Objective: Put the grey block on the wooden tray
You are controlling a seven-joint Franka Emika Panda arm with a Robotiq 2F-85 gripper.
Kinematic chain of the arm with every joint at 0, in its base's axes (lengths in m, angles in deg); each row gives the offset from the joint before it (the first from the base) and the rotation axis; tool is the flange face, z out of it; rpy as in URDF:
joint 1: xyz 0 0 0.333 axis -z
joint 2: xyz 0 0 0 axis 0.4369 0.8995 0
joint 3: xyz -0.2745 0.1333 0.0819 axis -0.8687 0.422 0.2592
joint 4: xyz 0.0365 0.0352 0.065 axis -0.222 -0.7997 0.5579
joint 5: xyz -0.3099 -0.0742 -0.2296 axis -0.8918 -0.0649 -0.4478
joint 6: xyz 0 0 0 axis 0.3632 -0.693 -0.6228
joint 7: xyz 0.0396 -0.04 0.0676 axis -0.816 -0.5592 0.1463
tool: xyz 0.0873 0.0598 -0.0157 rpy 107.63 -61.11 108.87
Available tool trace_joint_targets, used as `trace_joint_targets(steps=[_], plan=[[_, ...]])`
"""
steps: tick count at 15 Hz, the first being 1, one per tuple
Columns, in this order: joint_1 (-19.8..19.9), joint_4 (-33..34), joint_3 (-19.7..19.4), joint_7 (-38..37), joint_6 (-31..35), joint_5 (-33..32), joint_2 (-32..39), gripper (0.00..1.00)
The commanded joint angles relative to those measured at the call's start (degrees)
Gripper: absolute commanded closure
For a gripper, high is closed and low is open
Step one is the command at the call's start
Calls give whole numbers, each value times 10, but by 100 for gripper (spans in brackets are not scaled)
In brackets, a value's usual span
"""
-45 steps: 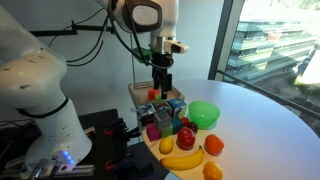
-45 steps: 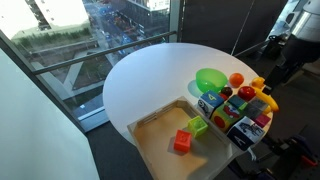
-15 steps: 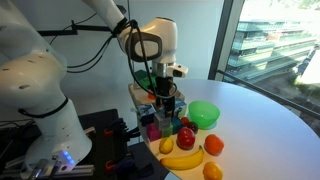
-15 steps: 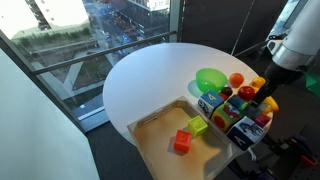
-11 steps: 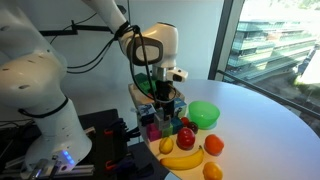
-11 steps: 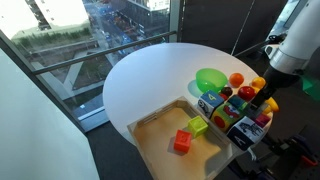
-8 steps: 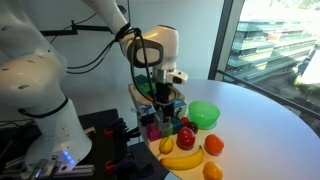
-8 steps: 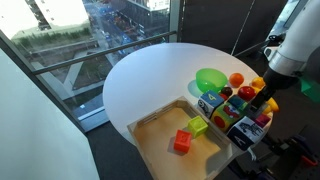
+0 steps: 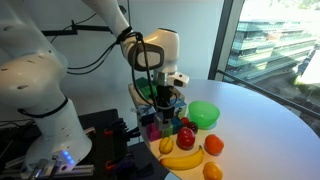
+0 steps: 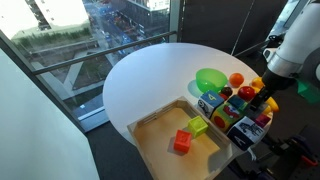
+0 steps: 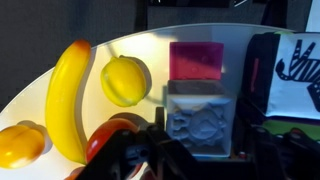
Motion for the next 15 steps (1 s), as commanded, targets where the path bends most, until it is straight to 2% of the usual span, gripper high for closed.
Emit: trace_joint_targets(steps=[1, 4, 9, 15], plan=[[4, 1, 1, -15, -11, -12, -15, 67], [-3, 2, 3, -12, -42, 1, -42, 72], [-21, 14, 16, -22, -74, 20, -77, 72], [-55, 50, 47, -63, -78, 54, -68, 72]])
